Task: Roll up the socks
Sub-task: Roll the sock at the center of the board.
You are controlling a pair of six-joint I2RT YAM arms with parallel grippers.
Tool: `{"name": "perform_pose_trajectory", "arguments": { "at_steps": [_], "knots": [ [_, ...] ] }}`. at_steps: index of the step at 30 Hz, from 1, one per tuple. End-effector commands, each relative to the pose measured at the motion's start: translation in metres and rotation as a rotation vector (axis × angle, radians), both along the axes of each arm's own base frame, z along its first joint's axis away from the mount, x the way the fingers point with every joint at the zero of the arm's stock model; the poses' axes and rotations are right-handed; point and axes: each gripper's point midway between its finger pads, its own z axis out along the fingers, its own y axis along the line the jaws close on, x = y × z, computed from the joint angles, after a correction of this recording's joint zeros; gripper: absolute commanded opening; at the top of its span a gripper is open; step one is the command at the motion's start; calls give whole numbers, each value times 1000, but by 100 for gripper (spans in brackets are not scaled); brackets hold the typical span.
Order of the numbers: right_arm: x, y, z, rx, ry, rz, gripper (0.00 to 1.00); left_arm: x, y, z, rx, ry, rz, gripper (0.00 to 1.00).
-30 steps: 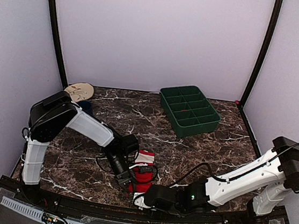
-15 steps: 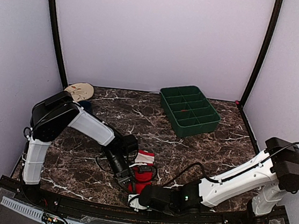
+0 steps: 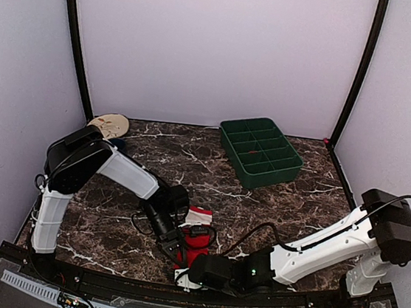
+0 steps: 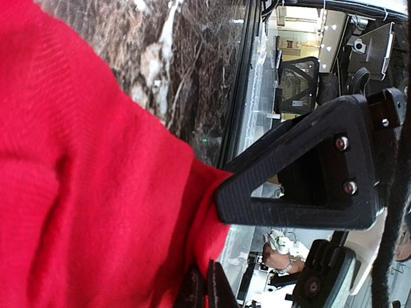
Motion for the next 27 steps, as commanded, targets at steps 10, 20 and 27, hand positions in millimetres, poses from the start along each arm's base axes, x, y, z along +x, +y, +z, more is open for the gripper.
{"name": "perform_pose_trajectory", "arguments": {
  "at_steps": [10,20,27],
  "knots": [
    [3,1,-23,-66,25,8,24,-1,18,-36,98,16,4,1],
    [10,-13,-29,-89,22,-26,21,-1,19,-36,93,40,14,0],
    [18,-22,-32,-96,6,-62,24,-2,21,-37,97,48,17,0]
  ]
}}
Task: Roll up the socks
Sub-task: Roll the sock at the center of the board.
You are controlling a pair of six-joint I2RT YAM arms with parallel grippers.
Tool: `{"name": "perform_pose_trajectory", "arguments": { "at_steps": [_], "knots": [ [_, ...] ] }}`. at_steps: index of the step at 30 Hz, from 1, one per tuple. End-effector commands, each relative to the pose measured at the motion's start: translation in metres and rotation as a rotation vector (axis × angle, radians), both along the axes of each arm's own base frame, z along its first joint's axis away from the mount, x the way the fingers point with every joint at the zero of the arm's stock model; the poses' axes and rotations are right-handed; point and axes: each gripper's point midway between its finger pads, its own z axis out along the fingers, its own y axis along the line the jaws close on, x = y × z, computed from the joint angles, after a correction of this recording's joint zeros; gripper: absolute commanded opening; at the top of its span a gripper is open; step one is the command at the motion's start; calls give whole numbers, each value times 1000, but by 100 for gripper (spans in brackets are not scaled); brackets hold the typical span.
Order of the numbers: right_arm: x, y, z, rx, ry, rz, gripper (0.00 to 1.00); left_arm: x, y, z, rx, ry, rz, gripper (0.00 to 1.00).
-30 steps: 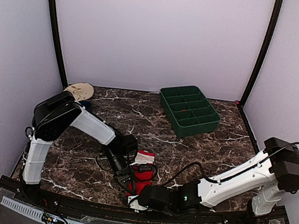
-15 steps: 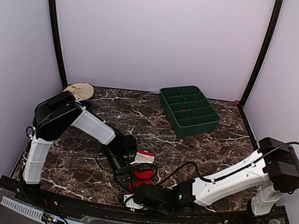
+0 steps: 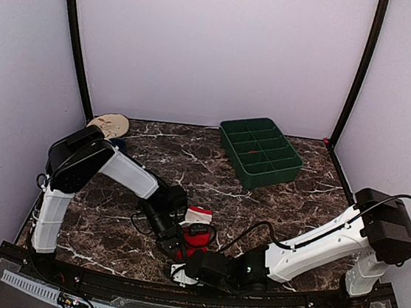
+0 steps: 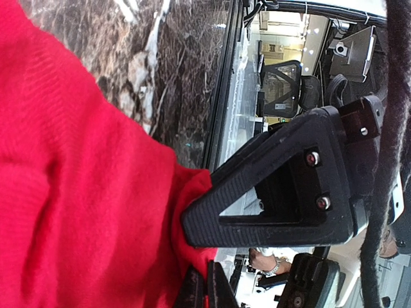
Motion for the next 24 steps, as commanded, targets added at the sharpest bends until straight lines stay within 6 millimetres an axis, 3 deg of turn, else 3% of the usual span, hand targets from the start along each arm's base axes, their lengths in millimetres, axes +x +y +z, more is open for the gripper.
{"name": "perform_pose_trajectory", "arguments": {
  "at_steps": [1,12,24],
  "knots": [
    [7,-34,-30,-121,11,-39,24,-4,22,-43,137,-17,-10,0],
    [5,-52,-35,-143,33,-68,25,-4,23,-44,140,-8,-6,0],
    [-1,-54,-43,-157,73,-59,20,-3,22,-42,134,-3,-3,0]
  ]
}}
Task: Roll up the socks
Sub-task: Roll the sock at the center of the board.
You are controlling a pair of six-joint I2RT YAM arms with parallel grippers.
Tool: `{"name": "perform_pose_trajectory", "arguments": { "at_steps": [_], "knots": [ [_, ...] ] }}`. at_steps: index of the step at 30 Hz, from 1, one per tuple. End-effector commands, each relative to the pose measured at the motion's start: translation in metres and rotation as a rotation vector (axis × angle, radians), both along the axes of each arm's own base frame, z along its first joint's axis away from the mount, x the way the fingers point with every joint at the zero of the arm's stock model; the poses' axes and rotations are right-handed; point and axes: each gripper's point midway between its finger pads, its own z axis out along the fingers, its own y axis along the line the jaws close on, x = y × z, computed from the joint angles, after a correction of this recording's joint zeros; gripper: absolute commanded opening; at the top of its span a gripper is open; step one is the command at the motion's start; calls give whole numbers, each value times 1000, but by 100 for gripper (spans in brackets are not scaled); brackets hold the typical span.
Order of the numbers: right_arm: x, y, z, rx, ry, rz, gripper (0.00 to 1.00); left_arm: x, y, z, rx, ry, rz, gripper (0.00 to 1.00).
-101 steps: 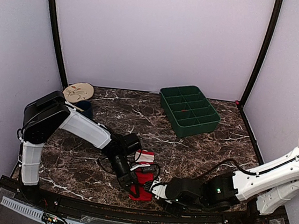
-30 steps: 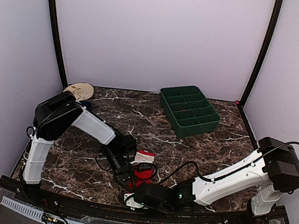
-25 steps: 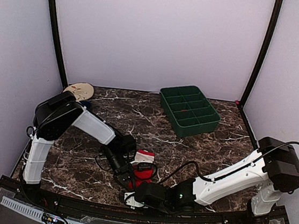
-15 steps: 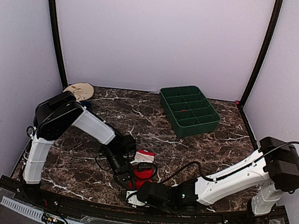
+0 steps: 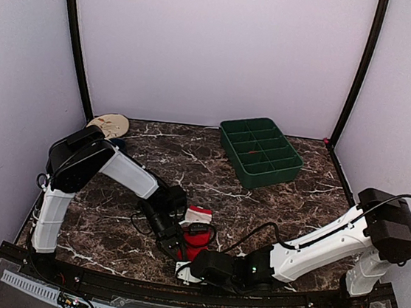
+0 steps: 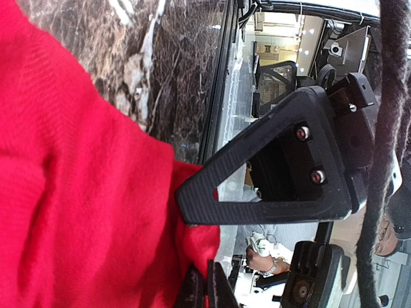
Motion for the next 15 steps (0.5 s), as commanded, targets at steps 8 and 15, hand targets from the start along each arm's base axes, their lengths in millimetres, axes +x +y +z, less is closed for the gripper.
{"name": "perform_pose_trajectory", "arguments": {
  "at_steps": [8,15],
  "knots": [
    [-8,-50,-53,-224,105,-19,2,-4,23,-46,159,-22,-11,3],
    [-4,-48,-56,-226,155,-59,0,-1,26,-48,191,-39,-9,26]
  ]
}}
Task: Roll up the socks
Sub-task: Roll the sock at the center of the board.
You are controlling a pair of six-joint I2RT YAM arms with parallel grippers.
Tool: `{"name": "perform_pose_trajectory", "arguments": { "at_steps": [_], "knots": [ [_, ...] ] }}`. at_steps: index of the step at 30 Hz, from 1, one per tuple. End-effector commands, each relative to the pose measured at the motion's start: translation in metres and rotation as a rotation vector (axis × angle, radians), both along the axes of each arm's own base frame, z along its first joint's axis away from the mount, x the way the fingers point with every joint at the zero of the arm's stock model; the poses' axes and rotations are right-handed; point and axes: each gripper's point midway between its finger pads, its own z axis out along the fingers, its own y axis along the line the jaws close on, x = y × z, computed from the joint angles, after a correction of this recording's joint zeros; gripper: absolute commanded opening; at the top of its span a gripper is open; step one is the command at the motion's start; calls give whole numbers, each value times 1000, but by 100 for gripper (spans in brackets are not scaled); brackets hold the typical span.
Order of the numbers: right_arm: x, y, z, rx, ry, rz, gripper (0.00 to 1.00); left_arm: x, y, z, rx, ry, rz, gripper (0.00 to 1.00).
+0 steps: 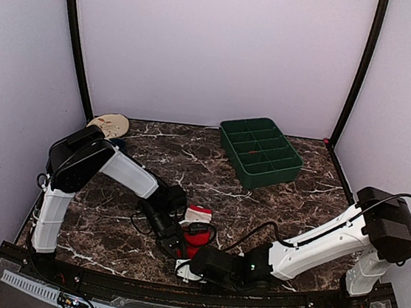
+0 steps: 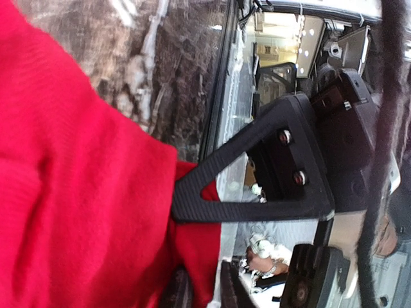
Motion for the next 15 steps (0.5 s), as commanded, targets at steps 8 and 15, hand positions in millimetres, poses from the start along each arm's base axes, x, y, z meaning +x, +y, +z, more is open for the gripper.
{"name": "perform_pose_trajectory", "arguments": {
  "at_steps": [8,15],
  "knots": [
    [-3,-42,-47,-237,173,-48,0,14,29,-44,212,-117,50,51],
    [-7,-42,-45,-254,220,-57,0,37,31,-35,215,-202,152,52]
  ]
}}
